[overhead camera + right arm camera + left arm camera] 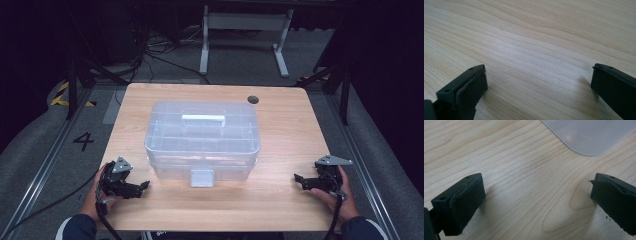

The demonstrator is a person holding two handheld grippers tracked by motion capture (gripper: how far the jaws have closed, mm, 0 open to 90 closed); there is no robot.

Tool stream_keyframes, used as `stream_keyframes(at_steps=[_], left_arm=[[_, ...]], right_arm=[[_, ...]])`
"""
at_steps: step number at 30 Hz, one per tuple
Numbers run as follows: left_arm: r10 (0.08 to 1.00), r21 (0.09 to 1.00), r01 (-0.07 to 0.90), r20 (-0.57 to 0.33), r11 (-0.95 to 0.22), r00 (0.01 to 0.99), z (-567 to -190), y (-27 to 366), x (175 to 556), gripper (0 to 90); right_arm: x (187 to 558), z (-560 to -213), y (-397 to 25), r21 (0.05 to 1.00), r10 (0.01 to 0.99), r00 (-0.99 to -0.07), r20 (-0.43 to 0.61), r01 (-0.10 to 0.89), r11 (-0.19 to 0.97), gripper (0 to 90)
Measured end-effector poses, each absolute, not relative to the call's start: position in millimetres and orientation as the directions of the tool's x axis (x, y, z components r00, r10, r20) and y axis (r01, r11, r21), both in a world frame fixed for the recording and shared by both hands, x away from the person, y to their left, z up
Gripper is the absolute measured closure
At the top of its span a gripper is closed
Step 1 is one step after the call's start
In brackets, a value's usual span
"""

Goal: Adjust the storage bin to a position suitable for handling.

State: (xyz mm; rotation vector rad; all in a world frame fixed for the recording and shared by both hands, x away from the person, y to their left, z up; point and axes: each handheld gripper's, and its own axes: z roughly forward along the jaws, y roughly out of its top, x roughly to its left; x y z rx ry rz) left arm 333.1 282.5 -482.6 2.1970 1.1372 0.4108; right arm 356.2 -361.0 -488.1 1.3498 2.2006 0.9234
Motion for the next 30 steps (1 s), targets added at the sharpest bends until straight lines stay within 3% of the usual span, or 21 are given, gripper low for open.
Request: stream_keyframes(at_steps=[10, 14, 18, 30], left_arm=[[0.814, 0.658, 0.614, -0.002, -0.437, 0.581, -482.8, 285.2, 327.7, 0.4], [0.815, 0.655, 0.619, -0.007, -0.434, 0.579, -482.5, 285.3, 326.2, 0.5], [0.815, 0.654, 0.618, -0.005, -0.436, 0.58, -482.4, 285.4, 326.2, 0.5], [0.813, 0.655, 0.615, 0.0, -0.439, 0.582, -482.4, 285.9, 326.2, 0.8]], right_arm=[[357.4, -487.7, -361.2, 0.71, 0.883, -0.47, 0.006, 0.624, 0.328, 1.1], [356.3, -486.8, -361.5, 0.713, 0.878, -0.478, 0.007, 0.618, 0.331, 6.2], [354.8, -484.0, -361.9, 0.724, 0.868, -0.496, 0.013, 0.604, 0.334, 19.2], [349.6, -463.1, -359.9, 0.772, 0.846, -0.533, 0.005, 0.54, 0.336, 23.5]])
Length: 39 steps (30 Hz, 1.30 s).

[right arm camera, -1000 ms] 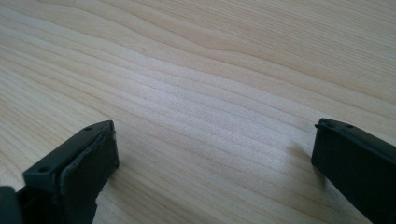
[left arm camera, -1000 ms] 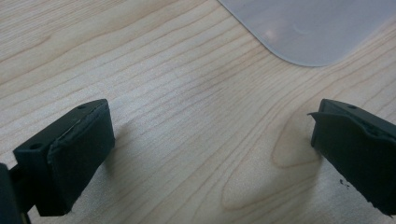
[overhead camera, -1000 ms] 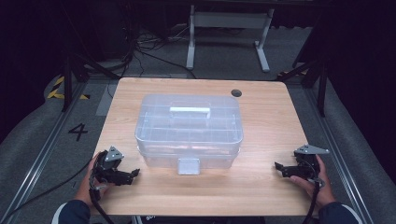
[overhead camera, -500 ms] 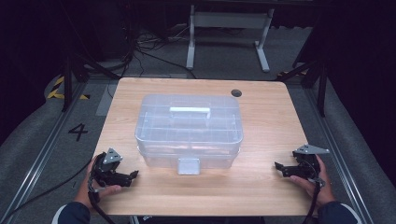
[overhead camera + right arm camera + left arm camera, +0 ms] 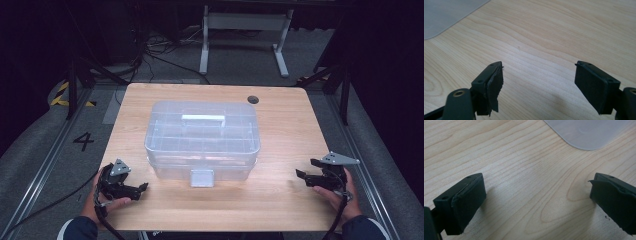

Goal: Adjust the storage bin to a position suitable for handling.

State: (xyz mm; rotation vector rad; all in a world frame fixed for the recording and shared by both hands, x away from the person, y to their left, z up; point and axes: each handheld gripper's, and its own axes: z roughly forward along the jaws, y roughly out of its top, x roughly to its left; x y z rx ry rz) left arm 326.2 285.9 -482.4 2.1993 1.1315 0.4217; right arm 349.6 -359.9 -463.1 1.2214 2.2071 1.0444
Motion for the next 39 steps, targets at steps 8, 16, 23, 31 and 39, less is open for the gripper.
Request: stream_keyframes(at_steps=[8, 16, 23, 31, 39], left_arm=[[0.813, 0.655, 0.615, 0.0, -0.44, 0.582, -482.3, 286.0, 326.3, 0.8], [0.813, 0.655, 0.614, 0.0, -0.44, 0.582, -482.3, 286.0, 326.3, 0.8], [0.813, 0.656, 0.614, -0.001, -0.439, 0.582, -482.4, 286.1, 326.1, 0.9], [0.813, 0.656, 0.614, 0.0, -0.439, 0.582, -482.4, 286.1, 326.1, 0.9], [0.813, 0.656, 0.614, -0.001, -0.439, 0.582, -482.4, 286.1, 326.1, 0.9]], right_arm=[[348.9, -445.9, -352.5, 0.792, 0.828, -0.56, -0.027, 0.493, 0.359, 25.0], [352.6, -428.6, -343.9, 0.803, 0.806, -0.589, -0.058, 0.453, 0.388, 26.1], [359.4, -414.1, -338.0, 0.811, 0.79, -0.61, -0.067, 0.428, 0.399, 27.3], [371.1, -389.3, -330.0, 0.835, 0.774, -0.628, -0.081, 0.381, 0.396, 29.0], [379.8, -366.5, -316.9, 0.852, 0.754, -0.648, -0.102, 0.334, 0.403, 30.1]])
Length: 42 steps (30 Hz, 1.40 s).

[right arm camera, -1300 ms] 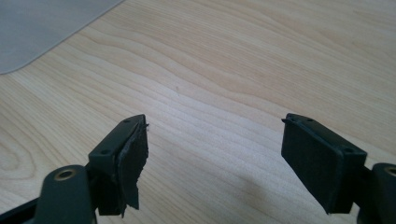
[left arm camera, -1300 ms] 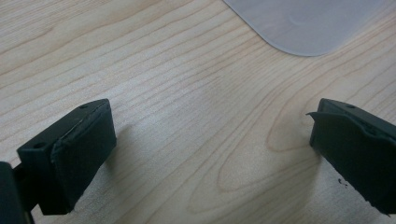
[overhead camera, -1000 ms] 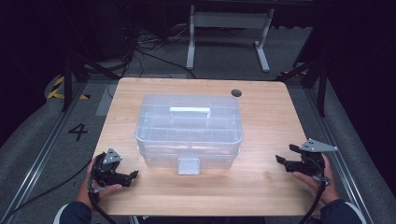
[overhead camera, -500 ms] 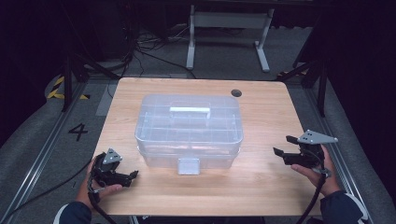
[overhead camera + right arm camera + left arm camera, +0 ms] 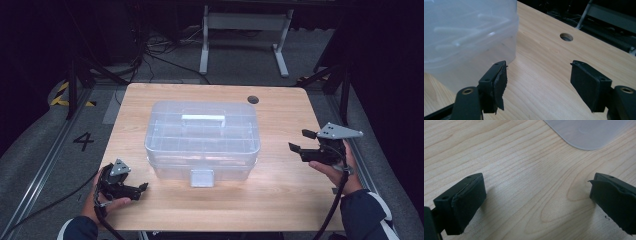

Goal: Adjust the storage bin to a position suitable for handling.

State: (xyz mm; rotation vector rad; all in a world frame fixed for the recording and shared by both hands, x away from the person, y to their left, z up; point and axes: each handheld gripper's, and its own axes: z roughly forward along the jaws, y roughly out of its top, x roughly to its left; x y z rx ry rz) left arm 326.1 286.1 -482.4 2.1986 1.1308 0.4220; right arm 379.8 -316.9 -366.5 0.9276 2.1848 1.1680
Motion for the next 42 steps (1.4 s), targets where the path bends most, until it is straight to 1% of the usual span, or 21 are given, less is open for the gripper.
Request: stream_keyframes(at_steps=[10, 21, 42], left_arm=[[0.813, 0.656, 0.614, -0.001, -0.439, 0.582, -482.4, 286.1, 326.1, 0.9], [0.813, 0.656, 0.614, -0.001, -0.439, 0.582, -482.4, 286.1, 326.1, 0.9], [0.813, 0.656, 0.614, -0.001, -0.439, 0.582, -482.4, 286.2, 326.1, 0.9]], right_arm=[[388.9, -345.4, -298.9, 0.866, 0.73, -0.673, -0.118, 0.29, 0.407, 30.8], [394.3, -332.3, -275.6, 0.868, 0.694, -0.706, -0.141, 0.249, 0.43, 31.2], [403.2, -322.3, -213.4, 0.866, 0.597, -0.787, -0.155, 0.183, 0.466, 32.6]])
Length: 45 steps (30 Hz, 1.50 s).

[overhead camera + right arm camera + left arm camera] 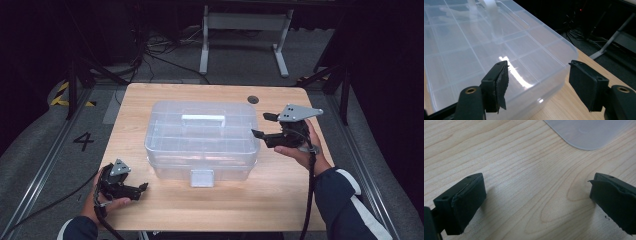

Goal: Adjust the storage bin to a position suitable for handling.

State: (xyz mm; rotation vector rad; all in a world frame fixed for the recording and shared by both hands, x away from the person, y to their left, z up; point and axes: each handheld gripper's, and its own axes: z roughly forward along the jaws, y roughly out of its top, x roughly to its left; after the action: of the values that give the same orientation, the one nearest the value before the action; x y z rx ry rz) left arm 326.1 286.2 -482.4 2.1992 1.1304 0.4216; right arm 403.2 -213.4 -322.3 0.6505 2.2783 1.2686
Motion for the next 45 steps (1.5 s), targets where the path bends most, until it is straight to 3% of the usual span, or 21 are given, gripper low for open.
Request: stream_keyframes(at_steps=[14, 45], left_arm=[[0.813, 0.656, 0.614, -0.001, -0.439, 0.582, -482.4, 286.1, 326.1, 0.9], [0.813, 0.656, 0.613, 0.001, -0.44, 0.582, -482.3, 286.2, 326.2, 0.9]], right_arm=[[414.4, -319.7, -174.2, 0.861, 0.532, -0.835, -0.143, 0.161, 0.483, 37.5], [428.1, -312.7, -122.1, 0.802, 0.429, -0.883, -0.189, 0.112, 0.586, 67.8]])
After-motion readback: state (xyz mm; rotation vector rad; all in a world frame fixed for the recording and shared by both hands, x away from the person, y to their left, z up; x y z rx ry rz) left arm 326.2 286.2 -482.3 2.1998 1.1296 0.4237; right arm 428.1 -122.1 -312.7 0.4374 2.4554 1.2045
